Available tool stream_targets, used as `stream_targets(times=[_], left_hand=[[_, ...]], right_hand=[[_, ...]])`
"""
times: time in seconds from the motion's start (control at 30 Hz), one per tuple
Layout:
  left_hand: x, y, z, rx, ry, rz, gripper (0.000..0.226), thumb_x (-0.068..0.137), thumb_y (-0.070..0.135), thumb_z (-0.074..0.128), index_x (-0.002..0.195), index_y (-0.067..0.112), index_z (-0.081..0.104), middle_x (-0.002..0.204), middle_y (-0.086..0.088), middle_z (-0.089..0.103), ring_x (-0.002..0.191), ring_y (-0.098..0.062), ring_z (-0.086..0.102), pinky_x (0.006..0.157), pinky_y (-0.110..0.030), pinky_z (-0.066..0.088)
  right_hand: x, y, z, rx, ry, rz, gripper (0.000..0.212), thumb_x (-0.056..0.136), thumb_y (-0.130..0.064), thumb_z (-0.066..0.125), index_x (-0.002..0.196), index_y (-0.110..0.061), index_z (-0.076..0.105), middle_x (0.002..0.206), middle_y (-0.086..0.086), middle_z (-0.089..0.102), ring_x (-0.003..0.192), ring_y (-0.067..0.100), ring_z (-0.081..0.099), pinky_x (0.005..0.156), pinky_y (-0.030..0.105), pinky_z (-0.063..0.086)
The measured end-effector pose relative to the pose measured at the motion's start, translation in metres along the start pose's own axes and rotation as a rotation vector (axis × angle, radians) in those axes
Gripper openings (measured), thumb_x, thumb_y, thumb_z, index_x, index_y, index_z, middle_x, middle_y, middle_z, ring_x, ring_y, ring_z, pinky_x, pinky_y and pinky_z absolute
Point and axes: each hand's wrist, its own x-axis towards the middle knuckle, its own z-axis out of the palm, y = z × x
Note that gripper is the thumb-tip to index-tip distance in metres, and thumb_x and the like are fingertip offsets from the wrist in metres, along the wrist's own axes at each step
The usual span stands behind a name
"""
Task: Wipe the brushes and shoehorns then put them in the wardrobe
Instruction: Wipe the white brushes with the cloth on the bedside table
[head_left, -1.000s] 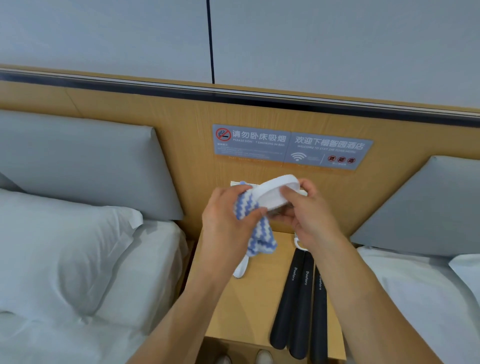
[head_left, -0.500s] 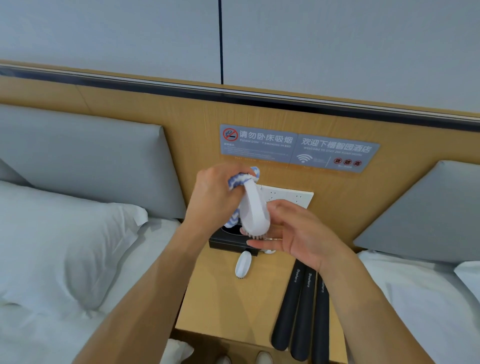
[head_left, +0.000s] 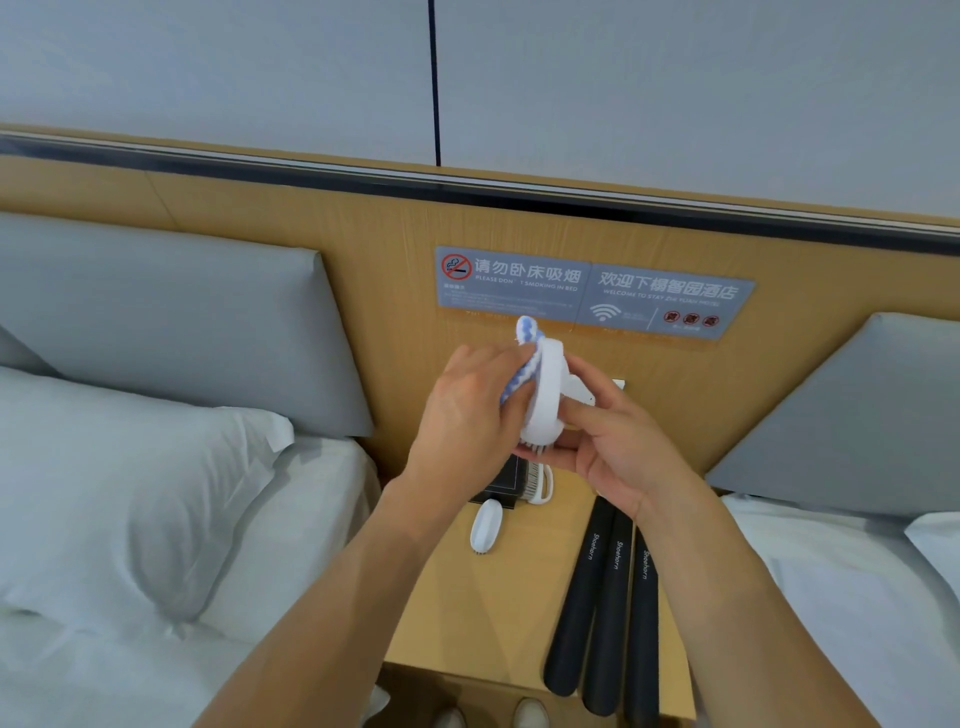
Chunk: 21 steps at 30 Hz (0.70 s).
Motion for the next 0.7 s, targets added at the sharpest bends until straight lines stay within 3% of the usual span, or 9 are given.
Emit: stream_targets(times=[0.13,0.3,0.47,0.7], left_hand=[[0.002,0.007,-0.006,-0.003,-0.123,0.112,0.037,0.090,-0.003,0.053,0.121,0.010,0.067,0.125,-0.002,0.064,0.100,-0.024,0.052,0.084,-0.035,0.046],[0.015,0.004,-0.025,-0.043,-0.311,0.188,0.041,0.082,-0.008,0.051,0.111,0.012,0.072,0.124,0.005,0.065,0.105,-0.022,0.051,0.089,-0.038,0.044],[0.019,0.002,-0.035,-0.142,-0.371,0.237,0.032,0.075,-0.005,0.052,0.087,0.011,0.077,0.107,0.006,0.070,0.098,-0.022,0.055,0.081,-0.041,0.046],[0.015,0.006,-0.022,0.019,-0.287,0.206,0.045,0.091,-0.002,0.048,0.128,0.019,0.063,0.140,0.007,0.054,0.112,-0.020,0.046,0.094,-0.029,0.041]], right_hand=[[0.003,-0.005,-0.004,-0.020,0.043,-0.041,0.042,0.092,-0.005,0.063,0.126,-0.030,0.065,0.112,0.017,0.073,0.099,0.039,0.072,0.075,0.047,0.060],[0.001,-0.005,-0.011,0.050,-0.010,-0.032,0.050,0.084,-0.001,0.068,0.129,-0.022,0.064,0.121,0.024,0.068,0.106,0.043,0.068,0.086,0.060,0.055],[-0.001,-0.010,-0.014,0.057,-0.053,-0.008,0.054,0.089,0.008,0.048,0.133,-0.020,0.060,0.125,0.027,0.063,0.112,0.049,0.064,0.091,0.070,0.049],[-0.005,-0.023,-0.010,0.061,-0.023,0.026,0.043,0.097,0.002,0.053,0.132,-0.021,0.060,0.116,0.027,0.069,0.104,0.049,0.068,0.082,0.063,0.056]])
